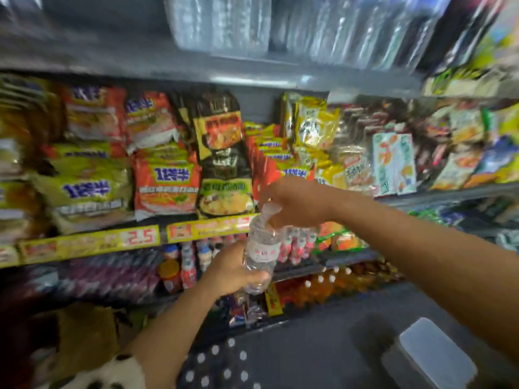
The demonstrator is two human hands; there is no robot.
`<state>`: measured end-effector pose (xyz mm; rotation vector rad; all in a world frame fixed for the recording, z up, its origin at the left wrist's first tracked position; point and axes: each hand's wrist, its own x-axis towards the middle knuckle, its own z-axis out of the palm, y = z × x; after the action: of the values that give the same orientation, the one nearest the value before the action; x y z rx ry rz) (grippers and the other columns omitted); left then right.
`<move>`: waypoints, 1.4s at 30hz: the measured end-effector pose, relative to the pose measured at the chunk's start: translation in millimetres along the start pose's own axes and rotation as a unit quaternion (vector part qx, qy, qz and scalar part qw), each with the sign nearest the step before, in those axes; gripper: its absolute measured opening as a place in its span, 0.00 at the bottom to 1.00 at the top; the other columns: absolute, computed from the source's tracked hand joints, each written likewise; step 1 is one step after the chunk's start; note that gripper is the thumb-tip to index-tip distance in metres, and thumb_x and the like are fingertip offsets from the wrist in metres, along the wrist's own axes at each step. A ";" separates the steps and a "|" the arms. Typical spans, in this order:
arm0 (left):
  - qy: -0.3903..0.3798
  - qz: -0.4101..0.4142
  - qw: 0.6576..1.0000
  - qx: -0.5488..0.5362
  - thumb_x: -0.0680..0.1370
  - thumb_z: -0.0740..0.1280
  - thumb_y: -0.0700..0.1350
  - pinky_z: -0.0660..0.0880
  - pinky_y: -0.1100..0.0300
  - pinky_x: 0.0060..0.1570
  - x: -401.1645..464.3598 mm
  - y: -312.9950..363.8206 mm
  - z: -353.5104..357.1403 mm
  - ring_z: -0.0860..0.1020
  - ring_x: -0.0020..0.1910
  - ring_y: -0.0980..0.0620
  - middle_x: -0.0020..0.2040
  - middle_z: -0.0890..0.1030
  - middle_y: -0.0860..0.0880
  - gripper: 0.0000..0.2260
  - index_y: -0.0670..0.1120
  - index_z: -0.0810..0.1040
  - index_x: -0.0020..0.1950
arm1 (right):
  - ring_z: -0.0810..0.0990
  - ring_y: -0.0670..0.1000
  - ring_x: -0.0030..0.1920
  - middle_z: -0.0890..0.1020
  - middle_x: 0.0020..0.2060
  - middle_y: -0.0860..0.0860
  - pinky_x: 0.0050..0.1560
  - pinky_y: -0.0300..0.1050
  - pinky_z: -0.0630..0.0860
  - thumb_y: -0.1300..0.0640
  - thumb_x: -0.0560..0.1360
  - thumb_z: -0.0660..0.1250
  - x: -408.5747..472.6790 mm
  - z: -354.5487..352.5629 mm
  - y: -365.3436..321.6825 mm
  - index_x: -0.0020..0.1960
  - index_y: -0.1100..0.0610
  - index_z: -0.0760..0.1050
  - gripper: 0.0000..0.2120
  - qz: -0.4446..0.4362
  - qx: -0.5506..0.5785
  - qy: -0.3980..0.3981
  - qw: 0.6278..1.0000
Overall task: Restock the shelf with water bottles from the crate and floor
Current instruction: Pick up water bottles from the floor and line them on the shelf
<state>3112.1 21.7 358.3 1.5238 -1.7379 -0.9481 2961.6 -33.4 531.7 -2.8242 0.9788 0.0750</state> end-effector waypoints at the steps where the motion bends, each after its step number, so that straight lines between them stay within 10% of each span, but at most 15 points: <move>1: 0.005 0.010 1.000 0.004 0.66 0.79 0.48 0.75 0.54 0.59 -3.3 18.9 -16.7 0.79 0.57 0.55 0.57 0.80 0.57 0.24 0.58 0.75 0.58 | 0.73 0.50 0.44 0.77 0.43 0.50 0.37 0.40 0.60 0.56 0.71 0.73 -3.3 -21.9 -8.6 0.55 0.60 0.79 0.14 -0.007 -0.011 0.012 1.000; 7: 0.054 0.068 0.996 0.019 0.66 0.79 0.46 0.77 0.55 0.56 -18.4 108.5 -103.4 0.80 0.53 0.59 0.54 0.82 0.57 0.21 0.55 0.79 0.57 | 0.73 0.50 0.46 0.73 0.47 0.48 0.42 0.41 0.67 0.47 0.71 0.72 -20.5 -119.1 -46.5 0.64 0.56 0.68 0.26 0.054 0.058 0.141 0.987; 12: 0.092 0.105 0.989 0.058 0.61 0.80 0.46 0.78 0.62 0.49 -16.8 177.9 -163.9 0.81 0.42 0.65 0.43 0.84 0.56 0.15 0.55 0.81 0.43 | 0.81 0.42 0.40 0.82 0.40 0.44 0.42 0.37 0.78 0.47 0.71 0.73 -23.2 -176.3 -66.0 0.47 0.50 0.76 0.10 0.033 0.170 0.125 0.977; 25: 0.195 0.141 0.971 0.001 0.68 0.78 0.42 0.78 0.61 0.43 59.5 293.8 -237.2 0.83 0.39 0.59 0.39 0.85 0.54 0.09 0.48 0.83 0.45 | 0.76 0.44 0.20 0.77 0.18 0.47 0.25 0.38 0.73 0.51 0.69 0.73 22.1 -317.8 -24.1 0.32 0.57 0.76 0.12 0.023 0.125 0.299 0.946; 29: 0.276 0.111 0.954 0.049 0.67 0.79 0.46 0.71 0.66 0.33 90.3 305.4 -245.2 0.74 0.25 0.63 0.22 0.75 0.59 0.15 0.49 0.74 0.29 | 0.80 0.47 0.23 0.79 0.21 0.49 0.26 0.40 0.77 0.50 0.69 0.73 54.1 -338.2 3.9 0.35 0.58 0.78 0.12 0.017 0.132 0.303 0.944; 33: 0.347 0.056 0.928 0.124 0.65 0.80 0.50 0.72 0.58 0.35 116.9 307.0 -251.8 0.75 0.32 0.53 0.31 0.77 0.50 0.17 0.44 0.74 0.31 | 0.84 0.56 0.33 0.83 0.33 0.55 0.38 0.52 0.83 0.49 0.67 0.74 91.2 -341.2 27.4 0.41 0.61 0.81 0.14 0.002 0.139 0.299 0.944; 42: 0.414 -0.045 0.883 0.216 0.69 0.77 0.51 0.61 0.63 0.25 155.4 300.1 -246.4 0.67 0.26 0.56 0.28 0.70 0.52 0.21 0.47 0.66 0.30 | 0.84 0.51 0.29 0.80 0.24 0.49 0.39 0.45 0.81 0.47 0.69 0.73 146.4 -341.0 54.6 0.37 0.57 0.73 0.16 -0.005 0.105 0.249 0.963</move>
<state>3136.4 -138.0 744.0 1.9080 -1.2679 0.1248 3042.1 -219.5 847.3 -2.6957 0.9829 -0.7278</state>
